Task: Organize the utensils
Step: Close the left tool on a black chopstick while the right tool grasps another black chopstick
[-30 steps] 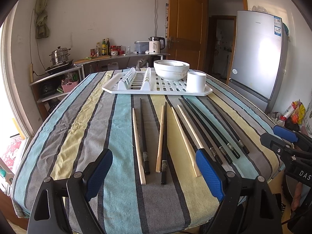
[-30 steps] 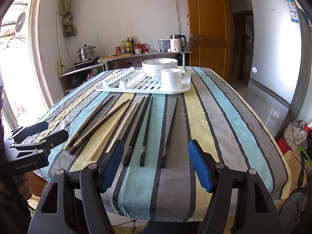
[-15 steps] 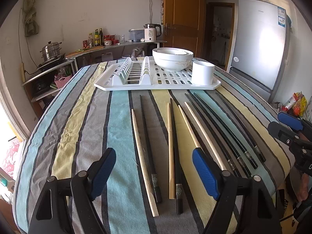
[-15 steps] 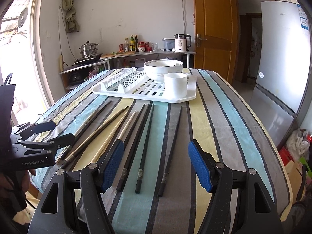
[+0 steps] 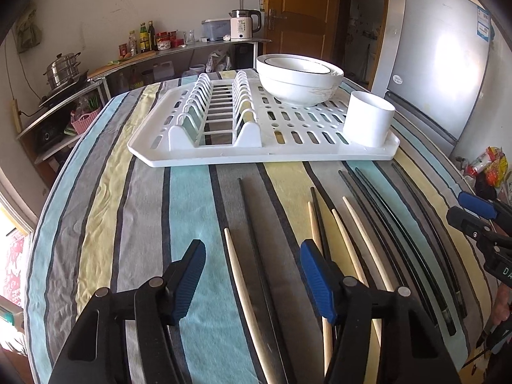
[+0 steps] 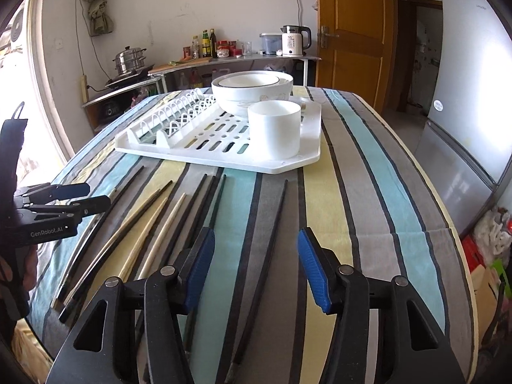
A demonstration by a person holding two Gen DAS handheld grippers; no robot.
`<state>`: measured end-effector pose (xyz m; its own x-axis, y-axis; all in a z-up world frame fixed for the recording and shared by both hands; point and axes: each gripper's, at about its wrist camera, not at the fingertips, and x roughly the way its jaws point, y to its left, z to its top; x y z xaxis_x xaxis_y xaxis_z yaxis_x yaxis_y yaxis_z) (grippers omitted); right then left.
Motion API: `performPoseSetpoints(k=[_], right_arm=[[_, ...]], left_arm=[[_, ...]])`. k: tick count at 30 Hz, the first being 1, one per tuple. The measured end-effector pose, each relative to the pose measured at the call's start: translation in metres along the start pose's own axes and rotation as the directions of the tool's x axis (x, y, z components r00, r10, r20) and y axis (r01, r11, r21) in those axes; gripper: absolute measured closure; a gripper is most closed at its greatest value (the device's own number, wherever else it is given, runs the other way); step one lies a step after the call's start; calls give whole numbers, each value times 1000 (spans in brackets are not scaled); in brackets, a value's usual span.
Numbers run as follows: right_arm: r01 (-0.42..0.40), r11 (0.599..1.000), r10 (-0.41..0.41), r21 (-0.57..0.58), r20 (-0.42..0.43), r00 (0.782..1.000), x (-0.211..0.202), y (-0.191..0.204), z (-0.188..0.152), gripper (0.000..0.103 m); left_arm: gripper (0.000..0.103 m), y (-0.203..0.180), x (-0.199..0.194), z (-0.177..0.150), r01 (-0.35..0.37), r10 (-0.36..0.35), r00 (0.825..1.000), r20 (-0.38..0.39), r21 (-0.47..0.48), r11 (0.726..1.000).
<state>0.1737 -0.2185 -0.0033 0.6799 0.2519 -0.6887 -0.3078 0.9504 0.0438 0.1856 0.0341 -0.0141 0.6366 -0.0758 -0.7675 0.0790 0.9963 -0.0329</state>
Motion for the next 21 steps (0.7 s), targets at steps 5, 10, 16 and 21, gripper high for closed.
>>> performPoseSetpoints(k=[5, 10, 16, 21], right_arm=[[1, 1000, 0, 21, -78, 997, 30, -14, 10, 64], [8, 999, -3, 38, -132, 991, 51, -22, 17, 70], [13, 1000, -10, 20, -169, 986, 70, -22, 25, 76], [28, 1000, -26, 8, -178, 984, 77, -21, 32, 78]], left_arm=[[52, 3, 24, 21, 12, -12, 999, -47, 1, 1000], [60, 1, 41, 32, 29, -28, 996, -79, 15, 999], [68, 0, 53, 36, 19, -16, 995, -97, 32, 999], [75, -1, 56, 40, -10, 14, 995, -96, 42, 999]])
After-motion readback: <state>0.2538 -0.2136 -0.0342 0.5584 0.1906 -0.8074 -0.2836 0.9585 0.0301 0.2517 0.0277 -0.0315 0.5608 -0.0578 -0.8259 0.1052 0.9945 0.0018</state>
